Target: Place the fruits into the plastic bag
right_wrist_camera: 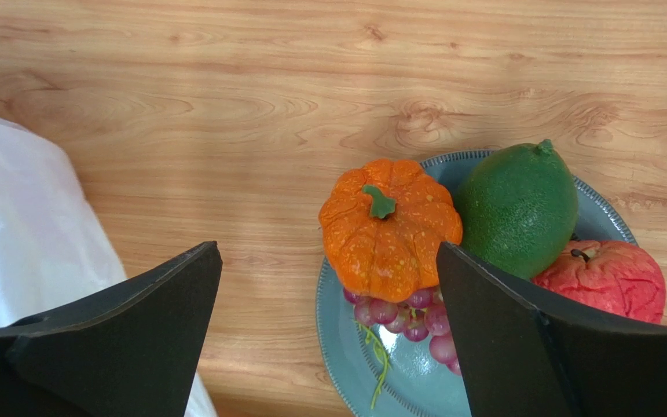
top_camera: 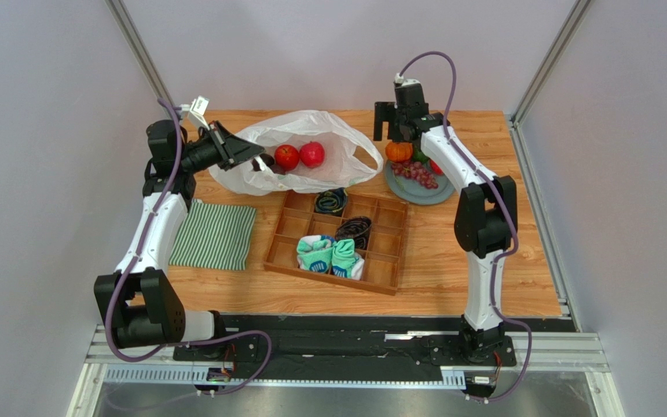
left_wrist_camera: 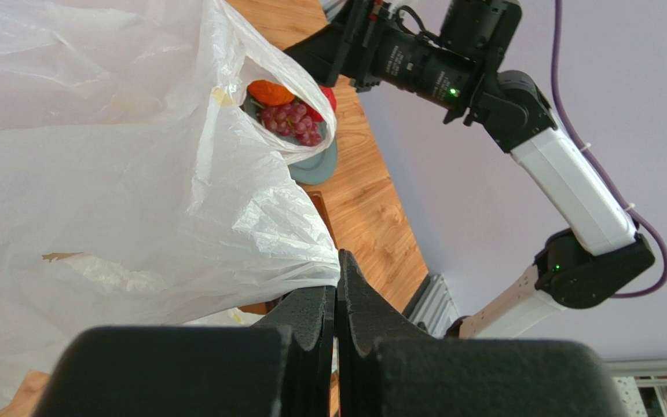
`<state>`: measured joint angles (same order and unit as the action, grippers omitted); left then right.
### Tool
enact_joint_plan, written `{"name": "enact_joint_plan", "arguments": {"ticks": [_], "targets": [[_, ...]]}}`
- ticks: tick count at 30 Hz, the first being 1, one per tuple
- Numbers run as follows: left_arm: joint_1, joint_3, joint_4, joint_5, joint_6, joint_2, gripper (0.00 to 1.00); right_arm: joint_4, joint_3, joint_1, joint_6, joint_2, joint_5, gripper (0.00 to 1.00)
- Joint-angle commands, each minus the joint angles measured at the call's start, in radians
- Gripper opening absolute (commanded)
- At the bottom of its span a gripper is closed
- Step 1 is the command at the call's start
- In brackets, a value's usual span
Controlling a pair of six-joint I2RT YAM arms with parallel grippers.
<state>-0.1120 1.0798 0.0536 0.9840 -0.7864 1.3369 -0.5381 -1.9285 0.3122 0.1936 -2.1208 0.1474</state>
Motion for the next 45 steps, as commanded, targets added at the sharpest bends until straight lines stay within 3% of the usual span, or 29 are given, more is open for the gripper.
{"name": "enact_joint_plan", "arguments": {"ticks": [1, 29, 42, 45], "targets": [[-0.005, 0.006, 0.022, 0.005, 0.016, -0.021, 0.00, -0.072, -0.101, 0.005, -0.023, -0.064, 0.072, 1.00], [-0.005, 0.008, 0.020, 0.008, 0.012, -0.022, 0.00, -0.148, -0.194, -0.032, -0.045, -0.186, 0.104, 0.96], [-0.005, 0.008, 0.022, 0.007, 0.012, -0.024, 0.00, -0.154, -0.205, -0.035, -0.059, -0.208, 0.100, 0.87], [-0.006, 0.006, 0.020, 0.007, 0.012, -0.024, 0.00, -0.152, -0.205, -0.035, -0.060, -0.208, 0.098, 0.79]]}}
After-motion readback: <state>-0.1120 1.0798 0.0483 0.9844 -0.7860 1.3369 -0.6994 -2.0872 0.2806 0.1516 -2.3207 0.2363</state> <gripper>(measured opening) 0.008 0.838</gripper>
